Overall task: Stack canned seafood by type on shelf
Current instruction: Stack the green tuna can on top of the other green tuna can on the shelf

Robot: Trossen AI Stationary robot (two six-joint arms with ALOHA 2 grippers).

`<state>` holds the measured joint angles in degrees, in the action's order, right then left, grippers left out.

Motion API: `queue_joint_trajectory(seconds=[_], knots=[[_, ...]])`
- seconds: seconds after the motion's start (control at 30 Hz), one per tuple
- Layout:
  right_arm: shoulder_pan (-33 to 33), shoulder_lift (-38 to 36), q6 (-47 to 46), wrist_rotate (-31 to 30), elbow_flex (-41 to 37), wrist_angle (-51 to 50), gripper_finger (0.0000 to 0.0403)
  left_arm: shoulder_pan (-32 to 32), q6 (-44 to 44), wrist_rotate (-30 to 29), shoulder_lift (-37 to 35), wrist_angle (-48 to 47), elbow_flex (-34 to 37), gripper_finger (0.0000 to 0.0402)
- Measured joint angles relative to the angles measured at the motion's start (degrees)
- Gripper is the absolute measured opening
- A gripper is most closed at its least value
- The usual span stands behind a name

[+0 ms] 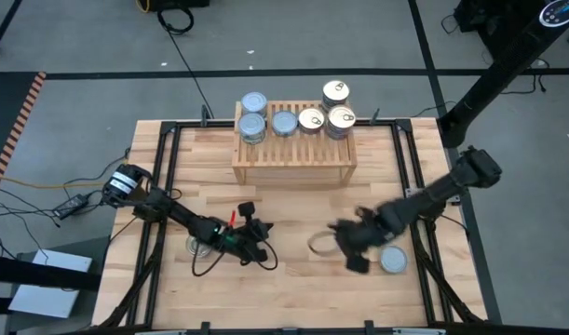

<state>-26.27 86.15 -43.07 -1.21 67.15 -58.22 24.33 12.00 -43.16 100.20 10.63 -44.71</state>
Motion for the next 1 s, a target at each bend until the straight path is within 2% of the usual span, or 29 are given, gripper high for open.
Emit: queue_joint_trajectory(seconds=[0.13, 0.23, 0.5, 0.6, 0.8, 1.0], knots=[[-8.6, -1.5, -16.7, 2.7, -5.2, -0.7, 0.0002, -0.7, -0.8, 2.5, 0.0, 2.5, 0.0, 0.0002], [-13.5, -1.7, -25.7, 5.4, -8.0, -1.2, 0.0003, -1.1, -4.5, 5.9, 0.0, 5.2, 0.0, 0.0002], [-19.9, -1.6, -38.2, 8.1, -15.5, 0.1, 0.0003, -1.4, -18.5, 20.4, 0.0, 14.4, 0.0, 0.0002], [-20.1, -1.6, -39.7, 8.5, -18.7, 3.5, 0.0003, -2.1, -19.4, 22.0, 0.0, 15.6, 0.0, 0.0002], [-17.8, -1.9, -36.8, 7.6, -22.3, 11.0, 0.0003, -2.7, -19.0, 22.1, 0.0, 14.7, 0.0, 0.0002], [-12.9, -1.8, -27.4, 1.3, -22.4, 15.7, 0.0003, -2.6, -18.8, 22.3, 0.0, 14.7, 0.0, 0.0002]])
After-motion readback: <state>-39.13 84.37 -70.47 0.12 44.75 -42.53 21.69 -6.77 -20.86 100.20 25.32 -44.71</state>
